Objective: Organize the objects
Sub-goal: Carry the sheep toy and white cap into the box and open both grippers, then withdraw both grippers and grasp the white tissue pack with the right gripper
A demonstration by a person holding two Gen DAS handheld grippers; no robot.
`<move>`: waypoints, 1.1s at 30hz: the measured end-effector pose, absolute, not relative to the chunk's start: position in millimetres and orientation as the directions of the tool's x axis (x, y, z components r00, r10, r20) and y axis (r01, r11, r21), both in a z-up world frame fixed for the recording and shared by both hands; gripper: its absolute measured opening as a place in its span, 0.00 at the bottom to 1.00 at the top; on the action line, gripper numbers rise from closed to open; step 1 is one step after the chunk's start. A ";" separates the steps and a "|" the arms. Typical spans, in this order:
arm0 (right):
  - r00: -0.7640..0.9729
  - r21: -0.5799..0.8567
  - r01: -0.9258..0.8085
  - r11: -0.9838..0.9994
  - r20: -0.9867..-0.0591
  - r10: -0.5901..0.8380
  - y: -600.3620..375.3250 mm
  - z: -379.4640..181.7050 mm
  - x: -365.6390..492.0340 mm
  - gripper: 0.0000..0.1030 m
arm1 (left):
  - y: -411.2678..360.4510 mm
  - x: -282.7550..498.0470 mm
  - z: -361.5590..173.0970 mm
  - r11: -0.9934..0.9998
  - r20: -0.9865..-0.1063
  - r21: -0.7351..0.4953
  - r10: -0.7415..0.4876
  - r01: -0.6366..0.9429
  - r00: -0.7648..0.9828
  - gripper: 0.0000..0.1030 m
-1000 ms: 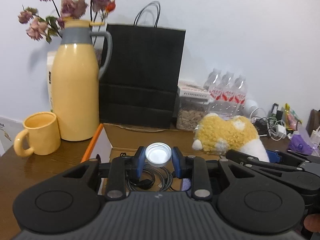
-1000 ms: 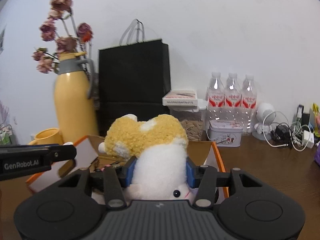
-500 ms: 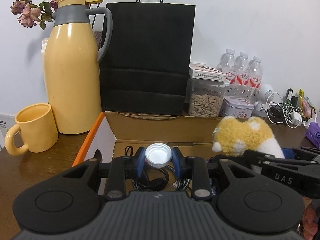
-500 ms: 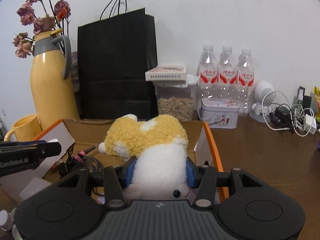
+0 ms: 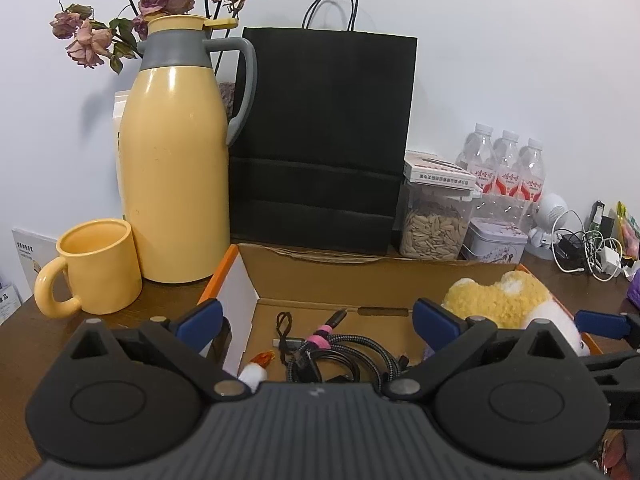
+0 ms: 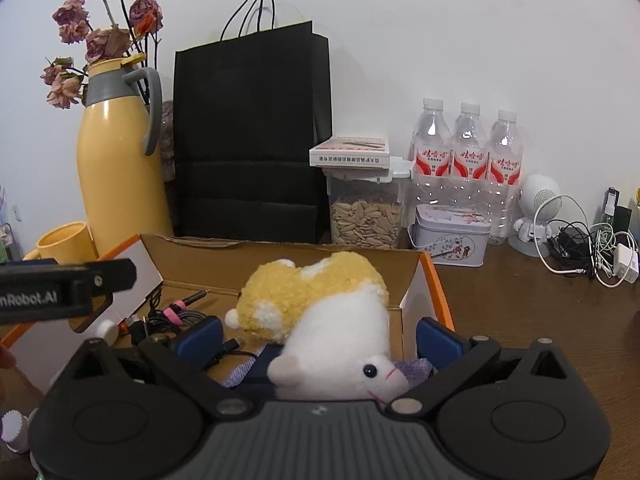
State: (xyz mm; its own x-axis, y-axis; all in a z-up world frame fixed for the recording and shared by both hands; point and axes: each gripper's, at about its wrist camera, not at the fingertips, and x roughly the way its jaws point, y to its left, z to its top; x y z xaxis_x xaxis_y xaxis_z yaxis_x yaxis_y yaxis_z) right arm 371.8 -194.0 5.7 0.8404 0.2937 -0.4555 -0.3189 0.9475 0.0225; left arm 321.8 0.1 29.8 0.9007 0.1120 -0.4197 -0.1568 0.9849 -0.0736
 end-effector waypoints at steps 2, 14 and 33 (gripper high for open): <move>0.842 0.020 -0.319 0.947 -0.452 0.294 -194.0 7.2 371.4 1.00 | -0.9 321.0 29.7 0.985 -0.418 -0.071 0.112 -0.156 0.901 1.00; 0.860 -0.008 -0.323 0.946 -0.421 0.289 -193.2 19.8 355.3 1.00 | -2.6 302.7 44.3 0.989 -0.392 -0.060 0.101 -0.135 0.914 1.00; 0.895 -0.031 -0.343 0.939 -0.315 0.317 -206.0 28.9 262.7 1.00 | 10.7 205.2 51.8 0.996 -0.306 -0.050 0.057 -0.075 0.950 1.00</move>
